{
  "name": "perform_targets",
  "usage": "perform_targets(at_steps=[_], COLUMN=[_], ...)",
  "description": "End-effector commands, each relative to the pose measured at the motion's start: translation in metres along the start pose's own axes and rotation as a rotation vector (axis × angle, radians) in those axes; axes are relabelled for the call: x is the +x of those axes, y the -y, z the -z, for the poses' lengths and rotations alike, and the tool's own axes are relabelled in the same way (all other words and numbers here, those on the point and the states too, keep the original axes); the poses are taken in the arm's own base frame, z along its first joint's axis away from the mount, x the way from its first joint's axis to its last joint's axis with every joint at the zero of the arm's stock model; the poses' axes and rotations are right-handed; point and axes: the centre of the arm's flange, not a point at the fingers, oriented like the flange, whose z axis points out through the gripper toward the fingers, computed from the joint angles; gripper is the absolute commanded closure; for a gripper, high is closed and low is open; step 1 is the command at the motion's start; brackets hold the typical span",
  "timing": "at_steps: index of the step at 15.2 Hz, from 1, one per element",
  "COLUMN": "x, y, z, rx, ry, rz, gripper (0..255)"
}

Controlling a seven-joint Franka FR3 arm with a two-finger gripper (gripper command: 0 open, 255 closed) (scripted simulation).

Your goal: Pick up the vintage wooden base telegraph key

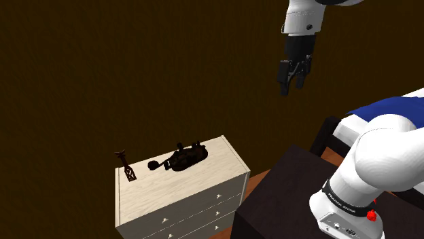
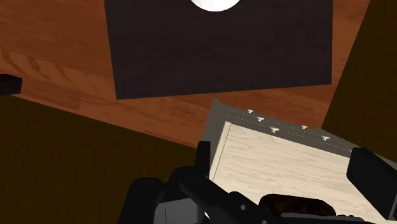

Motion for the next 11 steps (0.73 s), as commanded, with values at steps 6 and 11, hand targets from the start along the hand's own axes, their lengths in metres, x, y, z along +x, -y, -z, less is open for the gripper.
perform_targets(at_steps=[6, 11], x=[0.046, 0.091], y=[0.029, 0.058], z=[-0.038, -0.077], rx=[-0.003, -0.007], ry=[0.003, 0.005], rz=[-0.001, -0.002], gripper=[0, 0])
